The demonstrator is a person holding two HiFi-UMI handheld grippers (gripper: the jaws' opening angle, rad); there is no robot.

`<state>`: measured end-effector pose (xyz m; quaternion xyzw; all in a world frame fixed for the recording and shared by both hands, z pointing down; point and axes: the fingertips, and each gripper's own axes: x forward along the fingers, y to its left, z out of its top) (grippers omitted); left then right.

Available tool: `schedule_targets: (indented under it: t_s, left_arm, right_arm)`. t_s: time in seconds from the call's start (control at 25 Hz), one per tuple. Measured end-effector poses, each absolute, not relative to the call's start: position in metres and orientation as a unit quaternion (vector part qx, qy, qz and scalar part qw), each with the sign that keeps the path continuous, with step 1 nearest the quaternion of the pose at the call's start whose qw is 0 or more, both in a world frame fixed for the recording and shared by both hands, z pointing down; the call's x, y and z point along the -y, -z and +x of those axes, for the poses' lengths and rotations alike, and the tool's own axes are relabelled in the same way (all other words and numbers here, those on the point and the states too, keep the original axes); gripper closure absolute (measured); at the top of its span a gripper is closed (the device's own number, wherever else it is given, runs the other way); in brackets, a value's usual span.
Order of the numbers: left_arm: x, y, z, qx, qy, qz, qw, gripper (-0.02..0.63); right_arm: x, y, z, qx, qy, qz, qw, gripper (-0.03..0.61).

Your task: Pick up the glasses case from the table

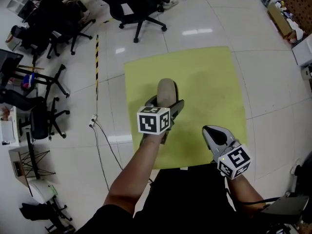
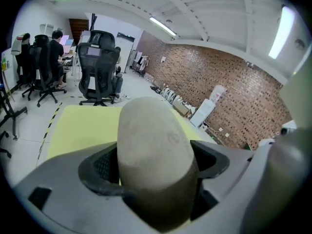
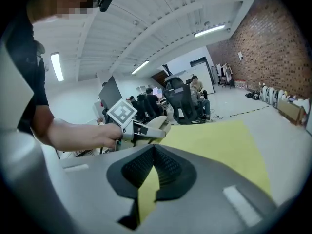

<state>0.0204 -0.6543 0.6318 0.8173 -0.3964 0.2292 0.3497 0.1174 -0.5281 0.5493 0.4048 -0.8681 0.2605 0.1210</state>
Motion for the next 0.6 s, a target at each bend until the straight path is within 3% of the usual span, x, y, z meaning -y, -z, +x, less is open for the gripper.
schedule_targets:
  t_s: [0.6]
  left_arm:
    - [0.563,-0.499,-0.043,0.338,-0.116,0.885,0.300,0.176]
  right_arm:
    - [0.495,-0.492,0.052,0.878,-0.190,0.426,0.107,0.575]
